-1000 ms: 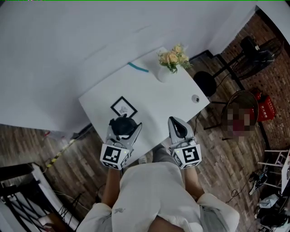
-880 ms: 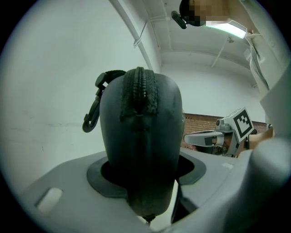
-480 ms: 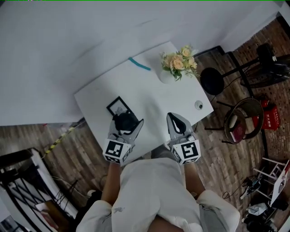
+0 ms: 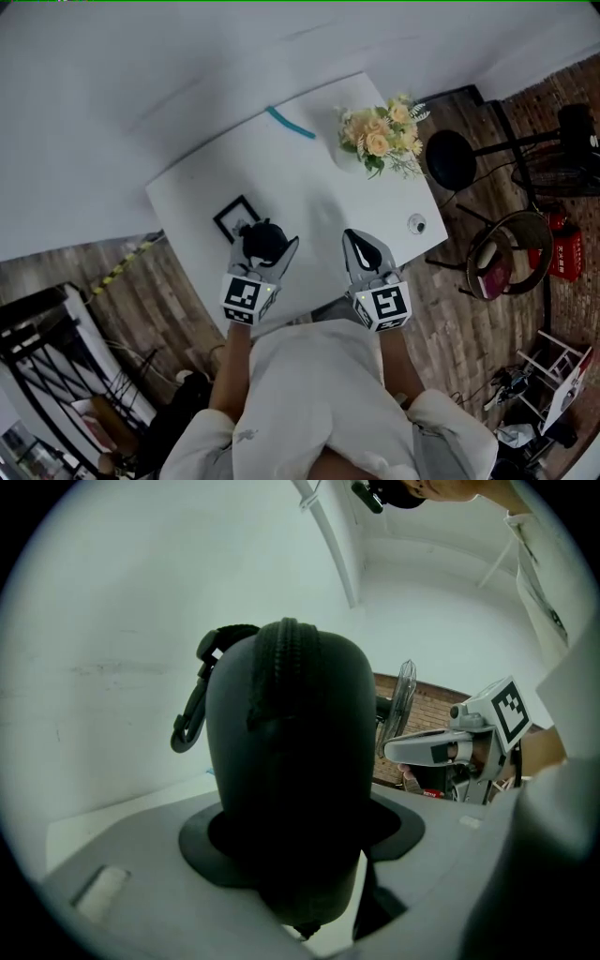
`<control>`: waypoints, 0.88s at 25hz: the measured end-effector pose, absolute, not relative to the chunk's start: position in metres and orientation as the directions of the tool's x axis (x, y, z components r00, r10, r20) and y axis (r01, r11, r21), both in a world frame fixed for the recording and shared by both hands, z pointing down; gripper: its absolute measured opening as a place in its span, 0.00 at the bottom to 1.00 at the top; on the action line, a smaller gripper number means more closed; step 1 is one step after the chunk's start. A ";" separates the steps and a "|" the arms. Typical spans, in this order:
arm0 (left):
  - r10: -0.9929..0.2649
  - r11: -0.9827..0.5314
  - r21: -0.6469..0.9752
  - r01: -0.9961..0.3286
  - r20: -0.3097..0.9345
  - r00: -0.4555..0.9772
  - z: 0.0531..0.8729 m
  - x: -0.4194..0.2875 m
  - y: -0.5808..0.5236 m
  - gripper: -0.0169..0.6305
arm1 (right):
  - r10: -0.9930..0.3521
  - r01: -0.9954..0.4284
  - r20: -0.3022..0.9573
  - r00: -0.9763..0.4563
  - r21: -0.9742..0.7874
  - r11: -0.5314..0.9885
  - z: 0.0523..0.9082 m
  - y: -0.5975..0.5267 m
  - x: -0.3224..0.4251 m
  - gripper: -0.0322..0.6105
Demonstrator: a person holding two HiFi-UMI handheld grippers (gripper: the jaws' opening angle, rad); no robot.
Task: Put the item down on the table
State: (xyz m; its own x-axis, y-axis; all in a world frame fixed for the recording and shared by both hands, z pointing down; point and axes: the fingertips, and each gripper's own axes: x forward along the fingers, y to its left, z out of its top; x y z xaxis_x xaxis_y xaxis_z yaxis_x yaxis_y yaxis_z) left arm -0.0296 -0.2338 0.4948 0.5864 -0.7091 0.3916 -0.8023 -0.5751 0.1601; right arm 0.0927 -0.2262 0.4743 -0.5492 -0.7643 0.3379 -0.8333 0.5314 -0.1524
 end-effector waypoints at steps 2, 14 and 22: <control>-0.704 -0.567 0.157 -0.809 0.417 0.575 0.506 -0.028 -0.238 0.48 | -0.751 -0.826 0.350 -0.560 -0.163 0.540 0.481 -0.231 0.092 0.06; -0.680 -0.541 0.171 -0.823 0.487 0.548 0.558 -0.014 -0.269 0.48 | -0.676 -0.792 0.424 -0.603 -0.221 0.568 0.535 -0.255 0.087 0.06; -0.660 -0.531 0.182 -0.827 0.523 0.539 0.582 -0.009 -0.280 0.48 | -0.657 -0.792 0.451 -0.604 -0.249 0.558 0.560 -0.264 0.087 0.06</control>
